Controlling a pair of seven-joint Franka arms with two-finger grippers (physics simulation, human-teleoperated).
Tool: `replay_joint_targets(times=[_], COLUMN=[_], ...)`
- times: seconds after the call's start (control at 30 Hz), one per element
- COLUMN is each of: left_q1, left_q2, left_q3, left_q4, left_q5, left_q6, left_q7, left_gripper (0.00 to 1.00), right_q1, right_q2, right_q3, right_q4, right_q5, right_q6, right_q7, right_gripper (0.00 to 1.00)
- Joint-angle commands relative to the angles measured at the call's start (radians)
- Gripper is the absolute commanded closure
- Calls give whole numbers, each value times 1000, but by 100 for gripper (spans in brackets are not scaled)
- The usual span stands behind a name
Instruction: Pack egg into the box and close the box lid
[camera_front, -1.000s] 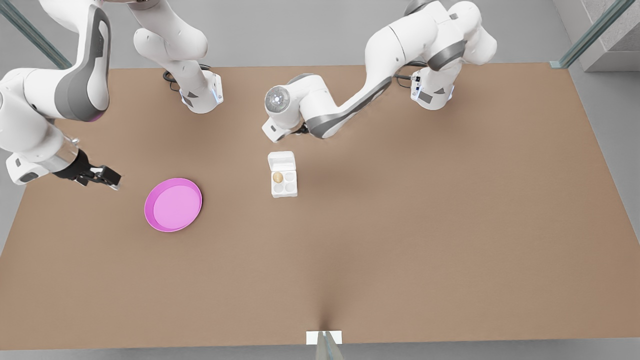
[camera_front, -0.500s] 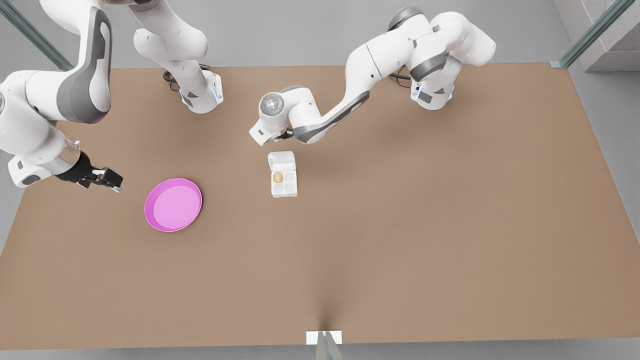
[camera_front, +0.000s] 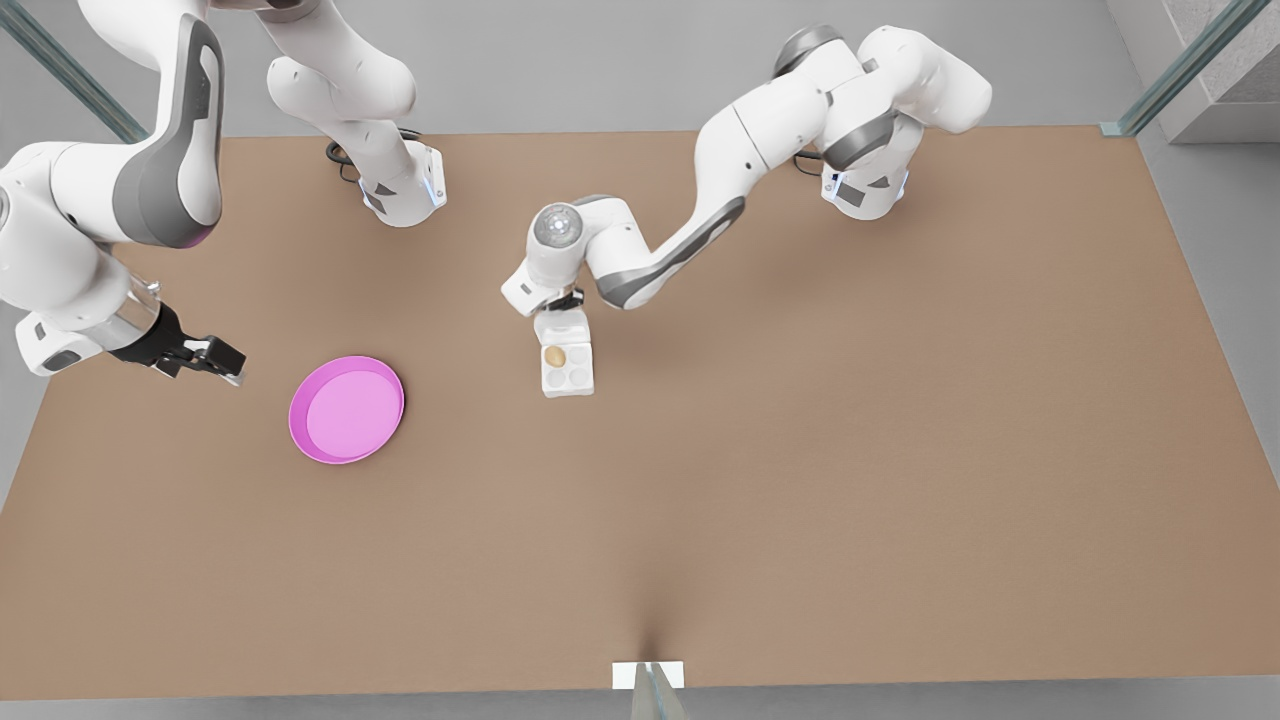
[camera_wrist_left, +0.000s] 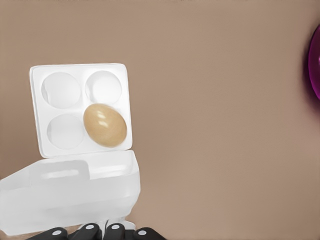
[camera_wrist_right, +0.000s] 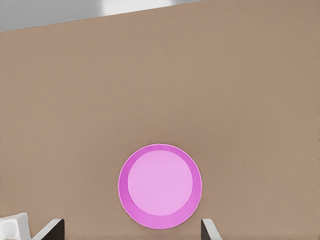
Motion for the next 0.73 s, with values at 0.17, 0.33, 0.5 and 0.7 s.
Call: replay_joint_targets(times=[0.17,0.33,0.5,0.7], left_q1=[21,495,515,514], left_q2=[16,-309,-661,-701], left_q3=[2,18,368,399], left_q4=[29,74,-165,-215], left_q5=[-18,-186,-182,-189], left_q6=[196,-828,-807,-804], left_q7=[-25,483,850,844], left_gripper=[79,0,0,0], right_q1=[1,1,1,1], right_q2=[0,0,0,0], right_q3=[-2,-5,-5,-5], right_q4=[0,0,0,0], right_q5=[0,0,0,0], right_q6=[0,0,-2,-2], right_q7=[0,0,0,0], right_gripper=[0,0,0,0])
